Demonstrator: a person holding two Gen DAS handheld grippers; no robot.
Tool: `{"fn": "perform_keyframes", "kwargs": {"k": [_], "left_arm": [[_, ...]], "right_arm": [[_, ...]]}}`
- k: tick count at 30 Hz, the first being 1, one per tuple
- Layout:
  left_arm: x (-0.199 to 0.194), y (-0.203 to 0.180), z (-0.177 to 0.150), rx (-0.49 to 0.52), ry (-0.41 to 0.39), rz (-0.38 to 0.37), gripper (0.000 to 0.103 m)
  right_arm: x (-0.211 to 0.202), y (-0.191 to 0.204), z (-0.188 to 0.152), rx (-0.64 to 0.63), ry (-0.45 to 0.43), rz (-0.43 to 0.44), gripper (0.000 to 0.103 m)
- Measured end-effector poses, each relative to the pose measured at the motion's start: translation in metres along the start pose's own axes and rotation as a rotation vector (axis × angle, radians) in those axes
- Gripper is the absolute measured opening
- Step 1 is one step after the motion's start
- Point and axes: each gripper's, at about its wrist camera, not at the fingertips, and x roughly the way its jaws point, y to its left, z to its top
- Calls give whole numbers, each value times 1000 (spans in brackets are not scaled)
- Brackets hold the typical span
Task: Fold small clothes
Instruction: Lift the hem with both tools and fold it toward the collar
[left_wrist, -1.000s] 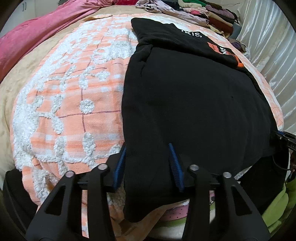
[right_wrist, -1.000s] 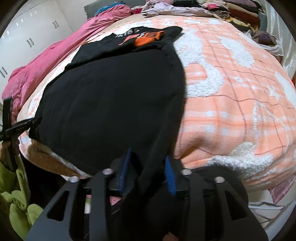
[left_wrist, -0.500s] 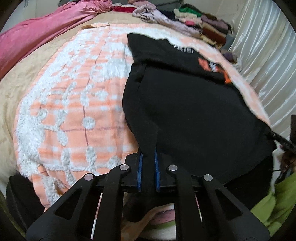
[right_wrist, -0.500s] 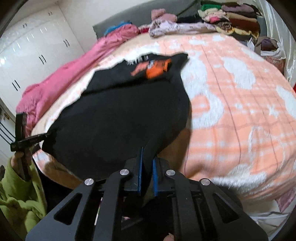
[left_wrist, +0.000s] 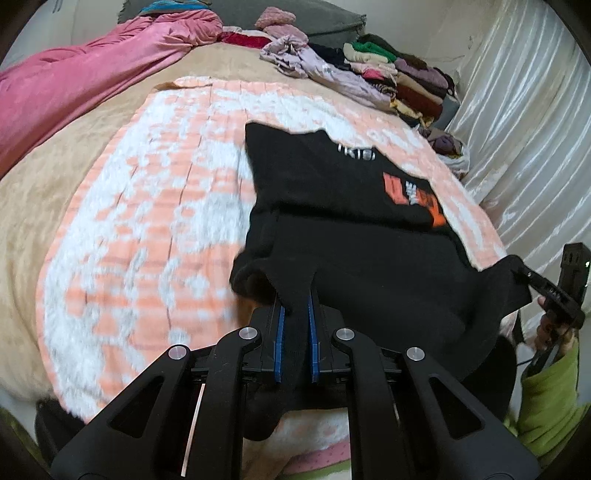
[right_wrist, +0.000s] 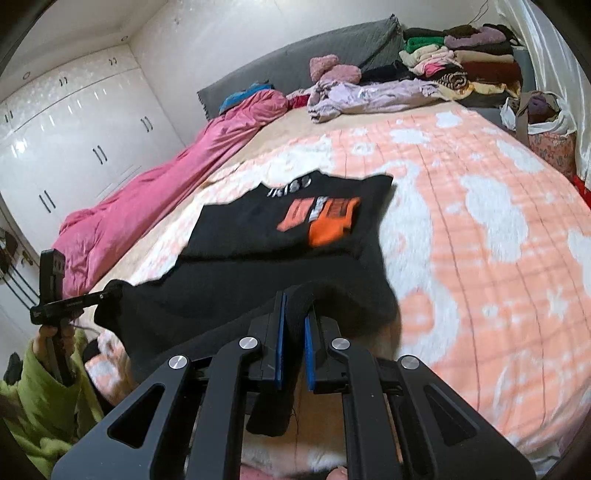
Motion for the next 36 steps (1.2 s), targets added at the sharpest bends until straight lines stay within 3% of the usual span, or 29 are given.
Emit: {"fn": "perform_keyframes", "kwargs": {"k": [7, 15, 24, 36], "left_arm": [[21, 5, 42, -36, -21, -20, 4], [53, 21, 80, -107, -19, -16, 4], [80, 29, 101, -130, 7, 11, 4], [112, 44, 108, -162, 43, 45, 7]], "right_arm": [[20, -21, 31, 60, -36, -21, 8], [46, -48, 55, 117, -36, -108, 8], [78, -43, 76, 35, -7, -222, 8], [116, -63, 80, 92, 56, -266, 8]]}}
